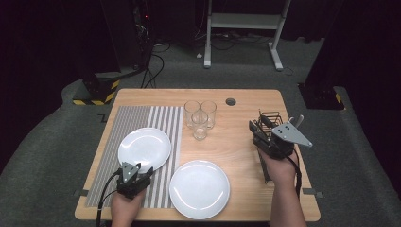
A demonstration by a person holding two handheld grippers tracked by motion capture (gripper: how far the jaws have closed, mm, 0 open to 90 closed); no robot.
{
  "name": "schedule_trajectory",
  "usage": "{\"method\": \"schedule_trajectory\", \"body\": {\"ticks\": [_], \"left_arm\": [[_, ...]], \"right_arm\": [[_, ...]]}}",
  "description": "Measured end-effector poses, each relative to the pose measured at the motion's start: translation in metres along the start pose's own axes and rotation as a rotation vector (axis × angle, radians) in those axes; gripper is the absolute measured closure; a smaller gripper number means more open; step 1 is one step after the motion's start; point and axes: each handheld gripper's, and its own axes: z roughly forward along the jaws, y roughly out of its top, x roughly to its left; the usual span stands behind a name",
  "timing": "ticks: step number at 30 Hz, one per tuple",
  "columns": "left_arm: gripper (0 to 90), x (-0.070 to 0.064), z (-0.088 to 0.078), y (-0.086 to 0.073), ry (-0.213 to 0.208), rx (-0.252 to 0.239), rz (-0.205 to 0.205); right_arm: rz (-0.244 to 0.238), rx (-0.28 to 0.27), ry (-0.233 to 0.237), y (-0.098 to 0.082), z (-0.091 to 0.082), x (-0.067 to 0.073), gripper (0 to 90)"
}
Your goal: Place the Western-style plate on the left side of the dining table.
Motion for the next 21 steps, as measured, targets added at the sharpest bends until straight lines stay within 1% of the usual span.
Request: {"method": "schedule_trajectory", "body": {"ticks": [2,5,8,10,16,21], "left_arm": [[45.8,-0.0002,0.0005,-0.0001,0.001,0.002,-0.004],[45.8,0.0000,0.0002,0.0000,0.001,0.004,-0.002],[45.8,-0.0001,0.0002,0.0000,0.001,-0.002,-0.004],[45.8,0.0004,-0.0005,0.0001,0.001,0.000,0.002],[45.8,0.0004,-0.0007,0.0001,-0.002,-0.001,-0.003],[45.8,0.0007,-0.0011,0.0002,-0.003,0.002,-0.001]], "right_arm": [[-0.006,-0.003,-0.010,0.0001,0.0011,-0.0005,53.5],[-0.005,0.008,-0.013,0.0002,0.0029,-0.0018,54.7],[0.005,0.025,-0.005,-0.0005,0.0050,-0.0023,57.0],[-0.001,0.036,-0.006,-0.0010,0.0065,-0.0019,57.6],[-0.010,0.052,-0.018,-0.0019,0.0098,0.0001,59.5],[0.000,0.060,-0.016,-0.0020,0.0102,-0.0001,63.6]]}}
